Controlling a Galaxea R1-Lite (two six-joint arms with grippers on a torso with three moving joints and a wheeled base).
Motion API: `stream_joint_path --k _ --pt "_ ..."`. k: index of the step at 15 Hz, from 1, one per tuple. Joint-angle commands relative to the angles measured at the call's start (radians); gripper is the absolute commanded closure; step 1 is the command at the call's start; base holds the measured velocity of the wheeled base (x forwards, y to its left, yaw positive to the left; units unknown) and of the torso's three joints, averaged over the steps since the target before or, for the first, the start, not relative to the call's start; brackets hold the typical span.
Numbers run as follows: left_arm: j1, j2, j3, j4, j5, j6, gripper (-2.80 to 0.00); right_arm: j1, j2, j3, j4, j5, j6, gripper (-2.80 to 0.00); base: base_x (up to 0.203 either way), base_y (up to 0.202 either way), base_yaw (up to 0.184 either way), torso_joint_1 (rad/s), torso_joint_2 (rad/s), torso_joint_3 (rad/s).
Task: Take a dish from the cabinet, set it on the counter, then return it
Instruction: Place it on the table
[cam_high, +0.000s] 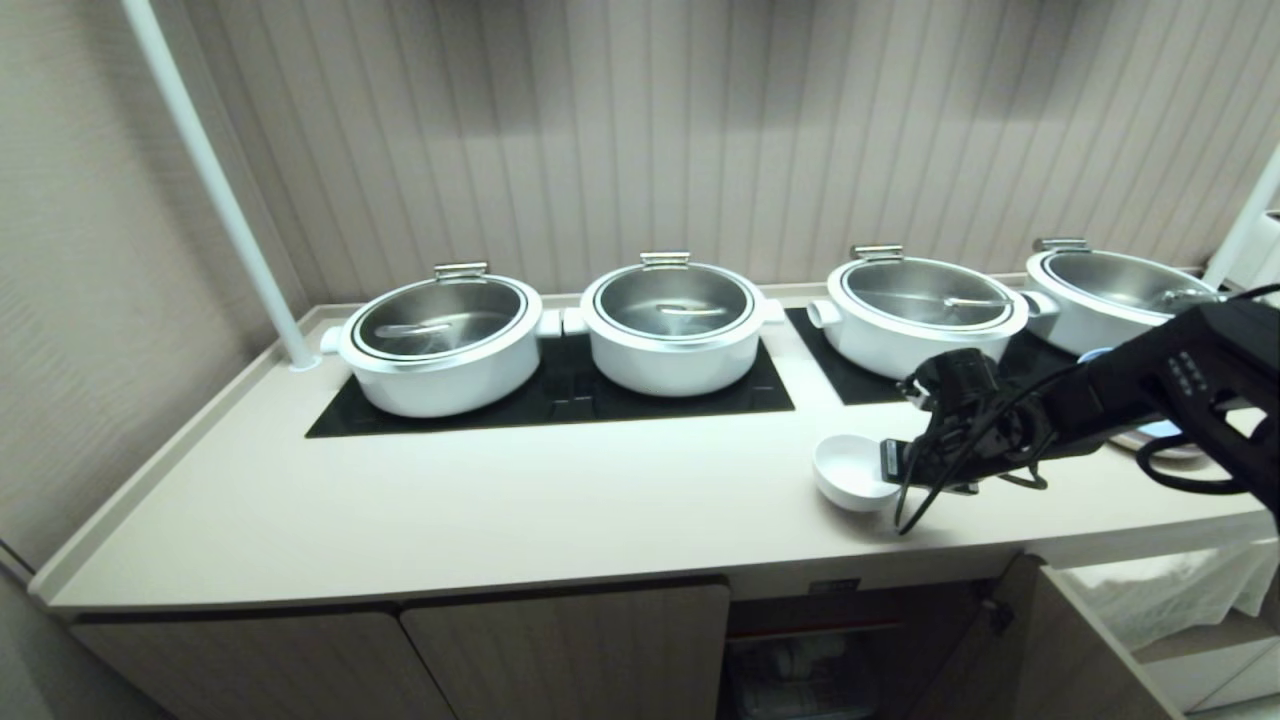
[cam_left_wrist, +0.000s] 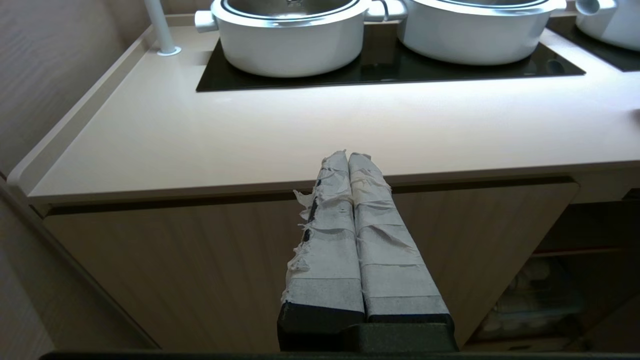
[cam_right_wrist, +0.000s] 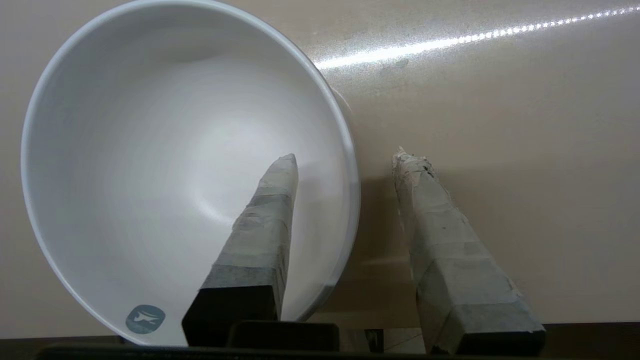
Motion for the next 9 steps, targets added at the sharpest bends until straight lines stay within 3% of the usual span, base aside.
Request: stream_joint_path --k 1,9 --pt "0.000 0.000 0.000 -0.001 0.000 0.000 0.00 0.001 -0.001 0.001 -0.003 0.001 0.000 -2.80 0.000 0.000 0.000 0.000 0.00 0.000" --pt "0.000 0.000 0.000 -0.001 0.000 0.000 0.00 0.002 -0.018 0.000 -0.013 -0.001 0.020 -2.80 0.000 0.000 0.000 0.000 0.00 0.000"
